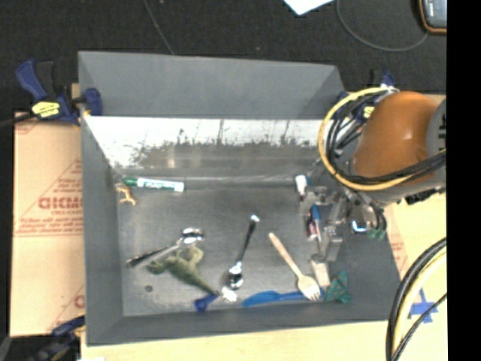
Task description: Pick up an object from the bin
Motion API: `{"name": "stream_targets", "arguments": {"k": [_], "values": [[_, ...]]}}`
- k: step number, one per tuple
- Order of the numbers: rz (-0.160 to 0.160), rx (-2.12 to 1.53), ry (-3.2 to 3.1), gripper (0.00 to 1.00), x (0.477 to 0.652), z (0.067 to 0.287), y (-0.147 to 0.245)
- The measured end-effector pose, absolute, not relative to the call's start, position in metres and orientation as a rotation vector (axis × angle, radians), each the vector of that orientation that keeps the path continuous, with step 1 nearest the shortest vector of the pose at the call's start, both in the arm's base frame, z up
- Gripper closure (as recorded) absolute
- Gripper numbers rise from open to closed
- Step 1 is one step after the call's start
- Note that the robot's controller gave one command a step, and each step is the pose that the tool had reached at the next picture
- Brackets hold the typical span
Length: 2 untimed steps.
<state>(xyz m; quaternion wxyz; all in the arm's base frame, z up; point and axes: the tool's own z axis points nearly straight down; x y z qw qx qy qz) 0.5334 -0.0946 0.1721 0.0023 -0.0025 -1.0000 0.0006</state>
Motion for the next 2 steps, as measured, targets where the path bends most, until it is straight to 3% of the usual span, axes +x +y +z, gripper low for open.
{"name": "stream_targets", "arguments": {"k": [1,2], "values": [[0.004,0.001,-3.145,0.00,0.535,0.177,-0.094],[0.001,0.598,-3.084,0.00,0.566,0.071,-0.044]]}}
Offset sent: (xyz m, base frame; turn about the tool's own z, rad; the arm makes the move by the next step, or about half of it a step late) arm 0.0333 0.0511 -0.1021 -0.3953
